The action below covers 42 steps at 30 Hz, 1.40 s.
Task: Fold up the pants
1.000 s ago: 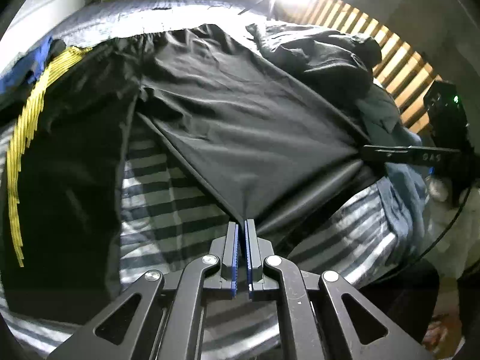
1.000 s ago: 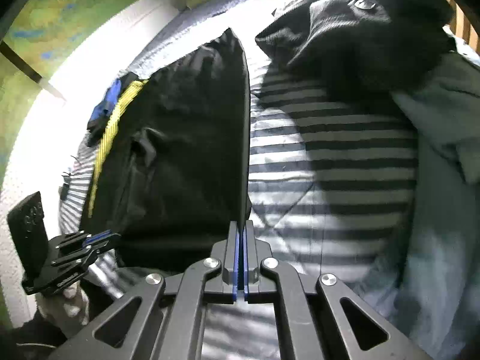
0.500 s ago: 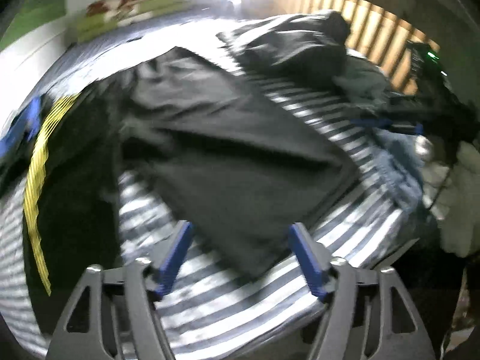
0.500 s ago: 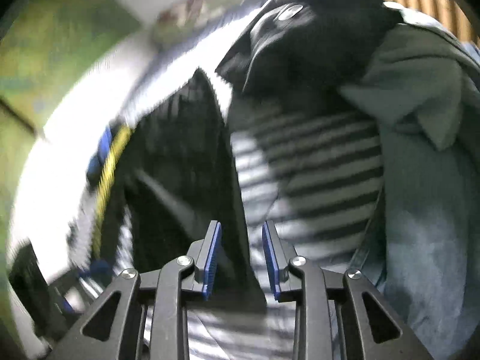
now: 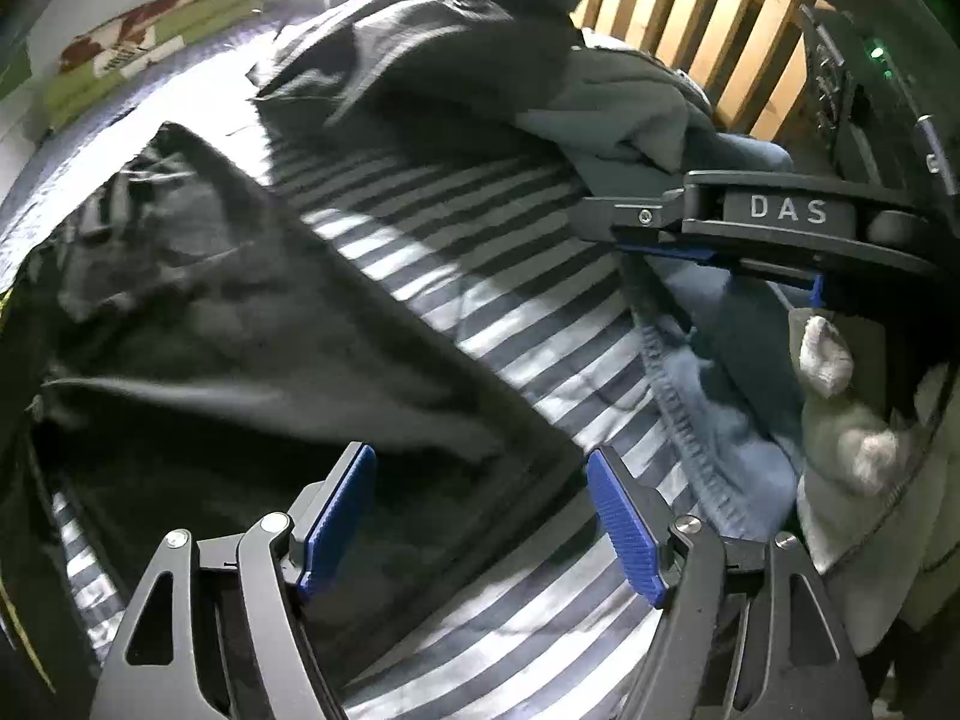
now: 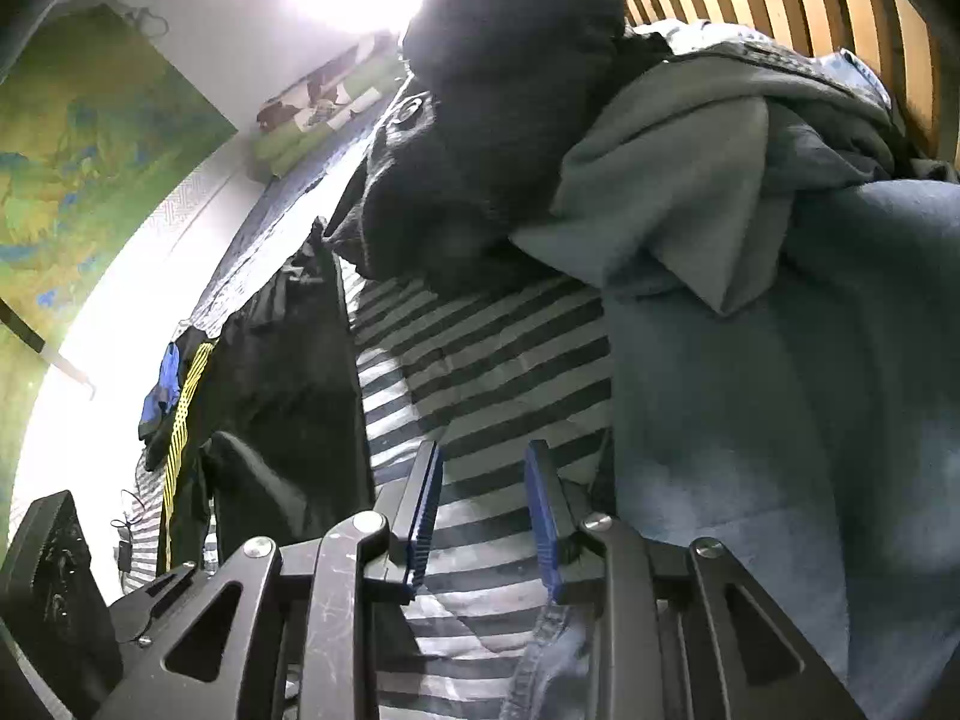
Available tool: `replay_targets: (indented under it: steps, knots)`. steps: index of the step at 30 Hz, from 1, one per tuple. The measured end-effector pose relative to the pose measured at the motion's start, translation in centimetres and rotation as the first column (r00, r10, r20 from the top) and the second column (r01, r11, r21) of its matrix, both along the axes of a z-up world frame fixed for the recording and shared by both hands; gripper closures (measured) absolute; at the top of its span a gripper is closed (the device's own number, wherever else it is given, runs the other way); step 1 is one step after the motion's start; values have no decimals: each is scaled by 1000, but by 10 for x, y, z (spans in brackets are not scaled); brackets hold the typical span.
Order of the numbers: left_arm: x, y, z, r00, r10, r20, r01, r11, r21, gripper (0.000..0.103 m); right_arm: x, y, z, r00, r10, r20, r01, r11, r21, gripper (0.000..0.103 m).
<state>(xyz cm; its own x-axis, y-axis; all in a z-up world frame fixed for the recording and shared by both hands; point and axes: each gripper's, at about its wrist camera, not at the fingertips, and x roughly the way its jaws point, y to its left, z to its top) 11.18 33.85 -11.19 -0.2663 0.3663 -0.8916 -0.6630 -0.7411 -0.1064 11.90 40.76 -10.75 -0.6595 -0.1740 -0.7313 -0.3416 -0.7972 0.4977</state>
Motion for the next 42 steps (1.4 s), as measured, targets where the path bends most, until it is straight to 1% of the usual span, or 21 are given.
replay_targets:
  steps: [3,4,5,6,7,8,9,10,13,15,17,18,19,21,23,25,27,29,34,37,42]
  knots:
    - [-5,14,-11,1000,-5,15,5,1000,-13,25,3,4,-1,1000,3,-11,-4,1000,-16,77]
    - [-7,17,-15,1000,0,16,0,1000,-18,27,4,6,0,1000,8,-15,-9,1000,-18,77]
    - [-10,19,-19,1000,11,13,-11,1000,-26,33,4,6,0,1000,13,-16,-14,1000,-20,77]
    - [-10,19,-21,1000,21,10,-21,999,-32,49,4,6,-1,1000,17,-17,-17,1000,-24,77]
    - [-12,17,-21,999,34,1,-34,999,-37,62,4,6,-1,1000,21,-18,-22,999,-28,77]
    - [-14,13,-19,999,42,-1,-42,999,-25,69,4,7,0,999,28,-18,-29,999,-30,77]
    - [-17,9,-17,999,47,14,-47,999,-11,86,4,7,0,999,33,-17,-33,999,-31,77]
    - [-20,3,-14,998,58,28,-58,998,3,97,3,6,0,999,39,-17,-39,999,-35,77]
    - [-21,-21,4,997,80,4,-80,996,48,97,-6,2,5,998,64,-21,-65,997,-36,77]
    - [-20,-36,16,996,91,-9,-90,993,73,97,-19,-7,16,994,110,-26,-110,994,14,77]
    - [-18,-54,28,994,102,-24,-99,990,100,97,-40,-22,30,987,156,-25,-153,984,91,76]
    - [-17,-63,33,994,110,-27,-107,988,107,97,-52,-29,36,983,180,-26,-176,978,108,72]
    - [-16,-72,38,993,115,-27,-111,987,115,97,-69,-36,44,978,207,-31,-202,972,118,69]
    - [-19,-90,43,991,129,-20,-125,983,133,97,-96,-48,54,971,235,-36,-229,965,130,68]
    - [-22,-110,49,988,153,-4,-150,975,165,97,-132,-63,61,958,286,-28,-280,951,128,67]
    - [-23,-131,56,984,176,3,-173,966,194,97,-169,-76,62,943,332,-7,-329,938,109,57]
    - [-24,-148,61,981,195,3,-191,958,213,97,-203,-87,60,936,351,20,-351,930,105,55]
    - [-24,-161,63,980,200,8,-197,954,226,97,-239,-97,53,931,360,57,-365,925,111,55]
    - [-26,-186,61,978,207,13,-203,948,245,97,-309,-105,24,949,283,140,-299,947,119,55]
    - [-34,-201,56,975,221,35,-222,936,274,97,-338,-106,12,957,235,170,-260,956,138,55]
    - [-45,-228,48,969,239,66,-248,925,288,97,-372,-103,1,967,184,173,-204,973,104,55]
